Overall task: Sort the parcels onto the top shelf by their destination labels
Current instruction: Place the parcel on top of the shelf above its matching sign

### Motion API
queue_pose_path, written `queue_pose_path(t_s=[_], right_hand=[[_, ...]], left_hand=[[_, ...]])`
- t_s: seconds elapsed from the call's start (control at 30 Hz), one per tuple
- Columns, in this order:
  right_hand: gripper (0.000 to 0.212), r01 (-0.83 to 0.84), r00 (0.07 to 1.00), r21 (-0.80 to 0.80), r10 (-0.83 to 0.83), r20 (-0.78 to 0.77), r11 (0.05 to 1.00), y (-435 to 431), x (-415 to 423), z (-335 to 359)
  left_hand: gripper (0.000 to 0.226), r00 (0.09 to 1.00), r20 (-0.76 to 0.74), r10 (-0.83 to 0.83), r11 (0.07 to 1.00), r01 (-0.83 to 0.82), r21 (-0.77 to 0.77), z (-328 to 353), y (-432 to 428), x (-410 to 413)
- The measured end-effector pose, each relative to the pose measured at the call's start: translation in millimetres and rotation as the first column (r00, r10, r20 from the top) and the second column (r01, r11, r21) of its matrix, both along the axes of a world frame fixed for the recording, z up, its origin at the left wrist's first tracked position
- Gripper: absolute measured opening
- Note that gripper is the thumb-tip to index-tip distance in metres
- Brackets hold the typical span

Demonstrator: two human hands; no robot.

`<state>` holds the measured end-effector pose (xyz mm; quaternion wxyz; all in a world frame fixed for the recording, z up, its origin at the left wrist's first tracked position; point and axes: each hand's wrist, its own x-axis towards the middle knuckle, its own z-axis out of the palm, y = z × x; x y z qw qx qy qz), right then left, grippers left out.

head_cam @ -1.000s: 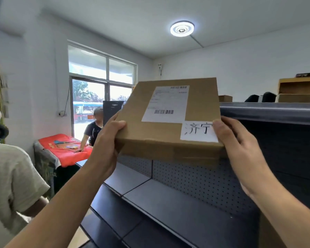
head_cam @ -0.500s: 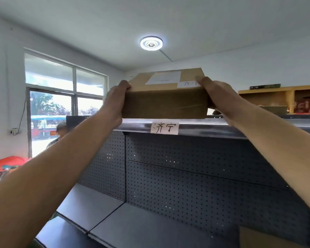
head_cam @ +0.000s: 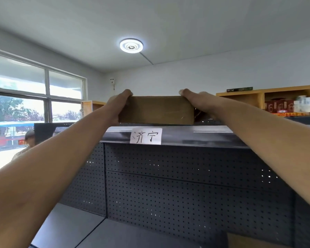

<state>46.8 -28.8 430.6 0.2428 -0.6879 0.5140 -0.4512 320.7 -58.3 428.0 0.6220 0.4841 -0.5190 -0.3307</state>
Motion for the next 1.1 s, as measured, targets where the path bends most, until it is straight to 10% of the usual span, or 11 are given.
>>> queue_pose_path(t_s=[0.5, 0.8, 1.1], right_hand=[[0.095, 0.044, 0.983, -0.046, -0.052, -0.176, 0.998, -4.1, -7.2, -10.8], [0.036, 0.138, 0.862, -0.518, -0.36, -0.358, 0.844, 19.0, -14.2, -18.7], [0.026, 0.003, 0.853, -0.764, -0.4, -0.335, 0.645, 69.3, -43.1, -71.7]], left_hand=[[0.032, 0.928, 0.324, 0.184, 0.982, -0.162, -0.093, -12.4, -6.7, 9.3], [0.029, 0.397, 0.549, 0.735, 0.662, -0.249, -0.707, -39.3, 28.4, -19.4], [0.019, 0.317, 0.52, 0.793, 0.574, -0.105, -0.812, -93.9, 79.7, -49.2]])
